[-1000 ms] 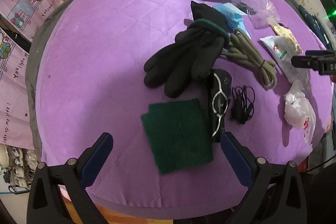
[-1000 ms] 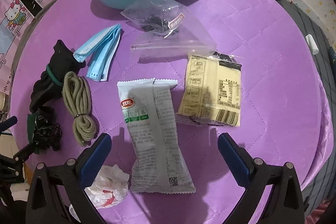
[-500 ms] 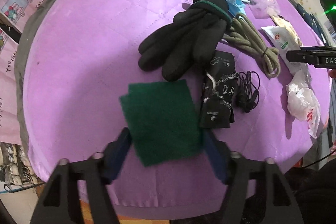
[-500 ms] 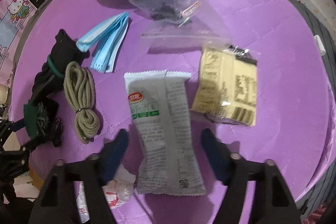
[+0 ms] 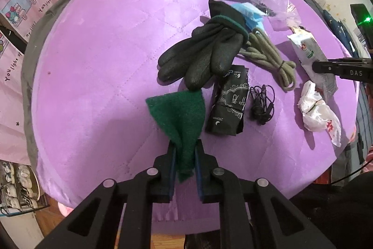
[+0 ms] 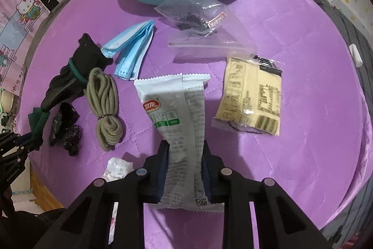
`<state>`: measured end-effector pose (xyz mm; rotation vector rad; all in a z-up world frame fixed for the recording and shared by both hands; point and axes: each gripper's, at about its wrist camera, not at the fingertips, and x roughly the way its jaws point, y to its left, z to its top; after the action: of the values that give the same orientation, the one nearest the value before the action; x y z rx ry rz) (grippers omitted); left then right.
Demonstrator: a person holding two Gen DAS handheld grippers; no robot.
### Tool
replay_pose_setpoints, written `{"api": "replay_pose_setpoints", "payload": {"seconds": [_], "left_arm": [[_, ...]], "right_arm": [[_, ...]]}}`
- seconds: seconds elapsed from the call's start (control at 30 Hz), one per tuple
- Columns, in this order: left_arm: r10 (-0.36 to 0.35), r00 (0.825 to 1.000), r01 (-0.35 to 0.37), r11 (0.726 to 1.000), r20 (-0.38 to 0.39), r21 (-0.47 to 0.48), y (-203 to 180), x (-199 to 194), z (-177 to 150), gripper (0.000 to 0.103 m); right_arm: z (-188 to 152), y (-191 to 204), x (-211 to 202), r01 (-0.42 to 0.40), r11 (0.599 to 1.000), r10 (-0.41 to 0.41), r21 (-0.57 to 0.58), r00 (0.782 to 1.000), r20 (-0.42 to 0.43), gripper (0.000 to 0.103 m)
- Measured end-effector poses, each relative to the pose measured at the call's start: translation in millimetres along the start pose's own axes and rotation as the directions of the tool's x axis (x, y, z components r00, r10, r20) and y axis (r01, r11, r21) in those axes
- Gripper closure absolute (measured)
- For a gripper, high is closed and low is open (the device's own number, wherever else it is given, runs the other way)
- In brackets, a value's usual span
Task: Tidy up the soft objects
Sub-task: 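Carry the green pad and white packet over the light-blue basin with both tools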
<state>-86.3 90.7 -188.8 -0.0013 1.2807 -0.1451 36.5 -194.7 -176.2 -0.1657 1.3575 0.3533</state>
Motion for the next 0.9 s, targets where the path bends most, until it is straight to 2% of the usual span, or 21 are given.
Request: {"api": "replay_pose_setpoints", "payload": {"seconds": [0.4, 0.9], "left_arm": [[-0.015, 0.998, 0.015, 1.000, 0.059, 0.004, 1, -34, 8, 0.088], [-0.043, 0.990, 0.035, 0.997, 0.138, 0.062, -13, -60, 36, 0.088]], "right_arm": [[-13, -1, -48, 0.006, 1.000, -0.007, 0.028, 0.999, 0.044, 0.076], [11, -6, -96, 0.018, 1.000, -0.020, 0.025, 0.994, 0.104, 0.076]]}}
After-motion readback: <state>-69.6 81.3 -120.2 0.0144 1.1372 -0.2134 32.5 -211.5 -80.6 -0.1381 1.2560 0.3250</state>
